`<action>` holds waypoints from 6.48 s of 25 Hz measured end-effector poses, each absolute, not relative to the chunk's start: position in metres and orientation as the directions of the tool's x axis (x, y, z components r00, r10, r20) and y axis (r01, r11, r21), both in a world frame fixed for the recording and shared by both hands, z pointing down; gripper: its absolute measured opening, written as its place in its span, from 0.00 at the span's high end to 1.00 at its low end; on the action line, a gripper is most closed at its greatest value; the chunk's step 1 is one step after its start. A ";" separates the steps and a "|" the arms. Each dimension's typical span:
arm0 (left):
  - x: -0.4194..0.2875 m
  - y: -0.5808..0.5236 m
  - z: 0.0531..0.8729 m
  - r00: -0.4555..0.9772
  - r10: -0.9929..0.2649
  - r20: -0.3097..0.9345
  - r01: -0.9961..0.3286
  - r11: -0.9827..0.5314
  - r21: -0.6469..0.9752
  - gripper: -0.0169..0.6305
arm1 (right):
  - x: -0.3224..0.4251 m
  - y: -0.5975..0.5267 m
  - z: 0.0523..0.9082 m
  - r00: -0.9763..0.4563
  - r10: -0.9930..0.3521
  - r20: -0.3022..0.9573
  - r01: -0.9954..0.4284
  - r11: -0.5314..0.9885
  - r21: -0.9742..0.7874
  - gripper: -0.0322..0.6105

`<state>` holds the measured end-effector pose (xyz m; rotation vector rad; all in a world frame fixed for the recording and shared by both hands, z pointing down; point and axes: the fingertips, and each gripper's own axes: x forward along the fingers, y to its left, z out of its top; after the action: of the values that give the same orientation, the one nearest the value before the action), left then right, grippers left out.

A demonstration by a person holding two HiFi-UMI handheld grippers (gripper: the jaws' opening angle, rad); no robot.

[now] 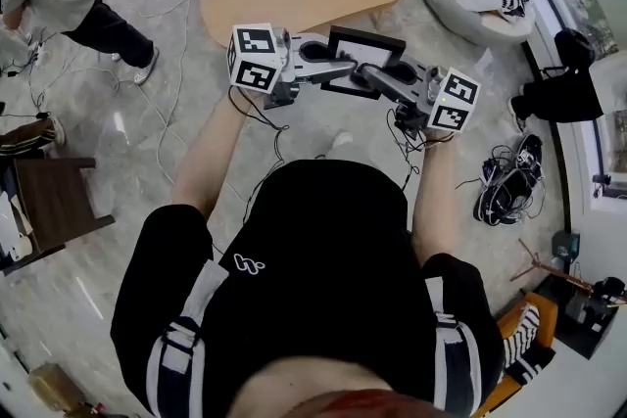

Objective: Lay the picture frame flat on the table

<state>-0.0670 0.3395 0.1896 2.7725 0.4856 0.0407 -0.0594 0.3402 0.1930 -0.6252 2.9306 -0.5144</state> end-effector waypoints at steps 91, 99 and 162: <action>0.018 -0.185 0.737 0.963 -0.021 0.269 -0.261 -0.328 0.908 0.95 | 0.077 -0.242 0.793 -0.835 -0.316 0.449 -0.511 0.144 -0.848 0.92; -0.004 -0.192 0.750 0.969 -0.033 0.244 -0.243 -0.301 0.922 0.95 | 0.058 -0.269 0.827 -0.686 -0.343 0.642 -0.721 0.200 -0.663 0.84; 0.059 -0.313 0.129 0.439 -0.895 -0.074 -0.885 -0.445 0.139 0.96 | 0.177 -0.316 0.147 -0.391 -0.917 -0.085 -0.912 0.398 -0.102 0.93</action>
<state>0.0591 -0.3130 0.1285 2.5969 -1.6095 -0.2083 0.1768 -0.3165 0.1468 -1.6560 2.5183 -0.0586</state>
